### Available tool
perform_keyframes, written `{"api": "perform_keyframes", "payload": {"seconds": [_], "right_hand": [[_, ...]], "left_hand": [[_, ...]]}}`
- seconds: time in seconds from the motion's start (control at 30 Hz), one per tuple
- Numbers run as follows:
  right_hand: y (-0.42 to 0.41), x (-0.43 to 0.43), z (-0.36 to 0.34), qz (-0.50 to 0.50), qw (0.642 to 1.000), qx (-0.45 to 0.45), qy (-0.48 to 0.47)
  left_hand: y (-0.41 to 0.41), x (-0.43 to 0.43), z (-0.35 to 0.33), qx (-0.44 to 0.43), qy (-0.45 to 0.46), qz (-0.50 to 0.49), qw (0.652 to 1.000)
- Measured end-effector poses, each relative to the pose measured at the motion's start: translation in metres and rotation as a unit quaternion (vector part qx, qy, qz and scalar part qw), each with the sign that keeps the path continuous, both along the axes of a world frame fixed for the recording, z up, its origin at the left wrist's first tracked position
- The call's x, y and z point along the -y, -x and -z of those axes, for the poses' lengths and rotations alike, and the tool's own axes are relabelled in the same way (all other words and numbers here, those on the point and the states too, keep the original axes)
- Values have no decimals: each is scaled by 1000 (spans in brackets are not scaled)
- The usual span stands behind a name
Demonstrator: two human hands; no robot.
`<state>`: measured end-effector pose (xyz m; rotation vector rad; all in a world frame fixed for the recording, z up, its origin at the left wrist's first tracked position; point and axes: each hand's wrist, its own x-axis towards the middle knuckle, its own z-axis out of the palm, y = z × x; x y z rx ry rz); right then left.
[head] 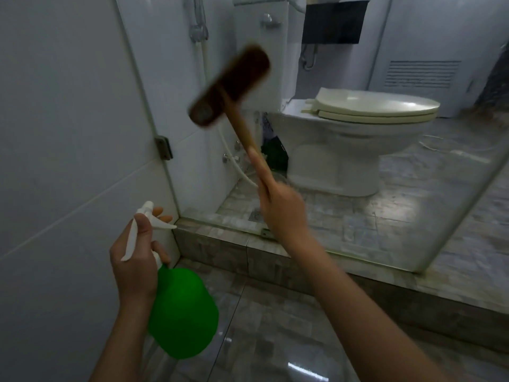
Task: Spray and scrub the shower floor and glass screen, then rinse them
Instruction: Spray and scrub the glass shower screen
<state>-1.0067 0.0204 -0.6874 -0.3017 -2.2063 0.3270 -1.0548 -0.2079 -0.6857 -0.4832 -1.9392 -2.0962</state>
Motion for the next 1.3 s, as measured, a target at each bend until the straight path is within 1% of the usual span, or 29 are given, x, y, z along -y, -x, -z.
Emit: {"api": "perform_keyframes", "payload": {"seconds": [0.07, 0.13, 0.17, 0.2, 0.23, 0.3, 0.37, 0.4, 0.47, 0.57, 0.63, 0.7, 0.8, 0.87, 0.93, 1.0, 1.07, 1.13, 1.2, 1.3], "right_hand": [[-68, -12, 73, 20, 997, 66, 28], [-127, -8, 130, 55, 984, 135, 107], [-142, -4, 145, 68, 975, 155, 141], [-144, -2, 151, 73, 972, 160, 154], [-135, 0, 146, 67, 975, 154, 144], [-100, -5, 126, 55, 986, 131, 82], [-71, -11, 106, 65, 991, 110, 30], [-69, -13, 103, 65, 992, 108, 31], [-91, -17, 122, 66, 988, 126, 53], [-170, -20, 175, 92, 974, 182, 104], [-210, -17, 195, 111, 963, 195, 149], [-210, -15, 195, 107, 963, 178, 170], [-164, -17, 175, 97, 977, 141, 126], [-146, -20, 164, 107, 976, 161, 103], [-160, -24, 170, 111, 972, 178, 105], [-199, -29, 191, 119, 966, 193, 122], [-247, -37, 210, 155, 959, 186, 147], [-280, -46, 217, 193, 947, 170, 195], [-287, -37, 222, 200, 933, 139, 265], [-247, 1, 232, 178, 918, 97, 342]], "left_hand": [[-2, -2, 1, -2, 5, -1, 1000], [-4, -5, 4, -1, 19, -7, 1000], [-5, -8, 6, 1, 24, -6, 1000], [-7, -12, 8, 1, 31, -2, 1000], [-9, -16, 10, -1, 38, 2, 999], [-16, -26, 12, -1, 47, 13, 999], [-22, -33, 11, 2, 51, 20, 998], [-24, -37, 10, 3, 51, 21, 998], [-28, -42, 7, 4, 51, 26, 998], [-33, -49, 10, 0, 52, 40, 998], [-35, -53, 13, -3, 63, 43, 997], [-37, -57, 15, -6, 66, 52, 996], [-38, -62, 16, 3, 58, 67, 996], [-39, -66, 17, 10, 53, 76, 996], [-41, -68, 17, 9, 47, 82, 995], [-42, -69, 17, 7, 45, 89, 995], [-43, -70, 17, 7, 49, 92, 994], [-43, -70, 18, 8, 53, 89, 995], [-45, -70, 18, 12, 56, 91, 994], [-48, -75, 19, 17, 58, 103, 993]]}}
